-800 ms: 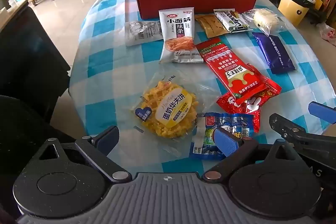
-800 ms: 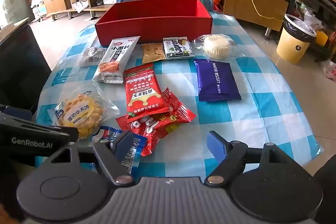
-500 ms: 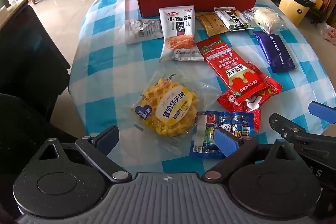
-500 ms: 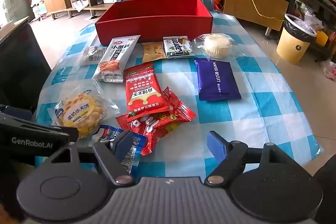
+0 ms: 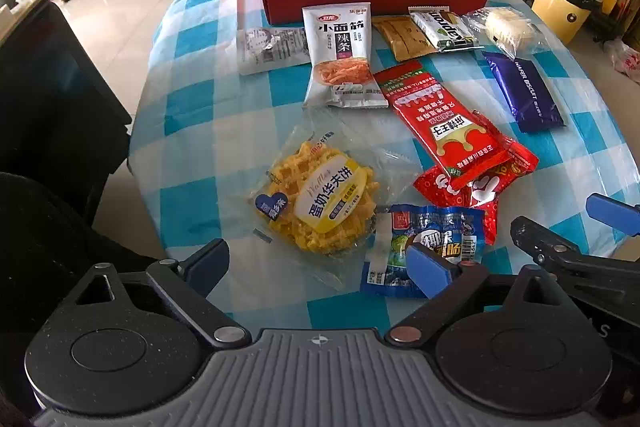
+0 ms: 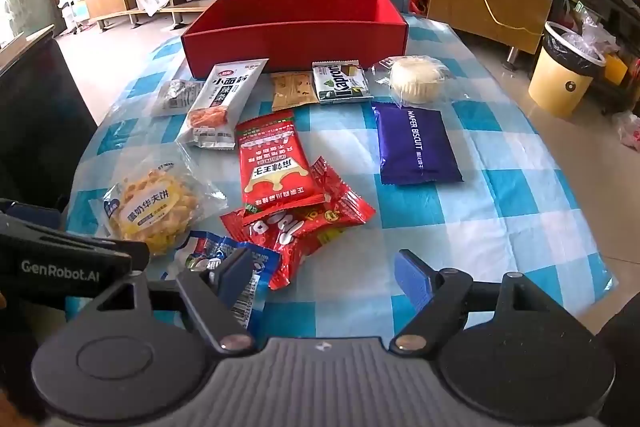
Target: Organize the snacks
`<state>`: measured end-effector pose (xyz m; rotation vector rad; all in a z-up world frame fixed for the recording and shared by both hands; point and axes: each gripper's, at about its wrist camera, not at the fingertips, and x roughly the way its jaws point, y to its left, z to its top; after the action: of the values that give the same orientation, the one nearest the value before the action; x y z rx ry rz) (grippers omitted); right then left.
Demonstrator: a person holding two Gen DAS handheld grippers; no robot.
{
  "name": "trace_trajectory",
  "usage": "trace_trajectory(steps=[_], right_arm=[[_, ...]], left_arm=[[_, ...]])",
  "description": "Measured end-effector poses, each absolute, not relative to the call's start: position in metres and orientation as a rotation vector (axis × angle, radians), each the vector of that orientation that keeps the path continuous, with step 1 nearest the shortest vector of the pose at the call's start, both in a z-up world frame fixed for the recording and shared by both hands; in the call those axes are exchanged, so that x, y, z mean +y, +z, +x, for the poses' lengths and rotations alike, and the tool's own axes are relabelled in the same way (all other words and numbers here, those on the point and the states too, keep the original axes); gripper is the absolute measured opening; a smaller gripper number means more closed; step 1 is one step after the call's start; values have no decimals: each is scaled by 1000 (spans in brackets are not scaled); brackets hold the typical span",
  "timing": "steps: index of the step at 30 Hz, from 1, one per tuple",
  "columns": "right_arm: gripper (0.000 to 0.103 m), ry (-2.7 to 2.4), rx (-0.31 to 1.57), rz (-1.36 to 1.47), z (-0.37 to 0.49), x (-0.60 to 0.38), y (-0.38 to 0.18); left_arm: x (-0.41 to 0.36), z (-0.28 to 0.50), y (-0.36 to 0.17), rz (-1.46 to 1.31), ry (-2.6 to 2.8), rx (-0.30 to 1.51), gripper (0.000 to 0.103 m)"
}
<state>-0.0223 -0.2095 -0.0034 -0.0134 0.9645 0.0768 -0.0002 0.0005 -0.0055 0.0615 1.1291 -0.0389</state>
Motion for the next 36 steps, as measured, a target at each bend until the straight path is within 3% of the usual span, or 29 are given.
trace_trajectory(steps=[36], right_arm=[[75, 79, 981, -20, -21, -207, -7]], left_arm=[[-2, 1, -9, 65, -44, 1152, 93]])
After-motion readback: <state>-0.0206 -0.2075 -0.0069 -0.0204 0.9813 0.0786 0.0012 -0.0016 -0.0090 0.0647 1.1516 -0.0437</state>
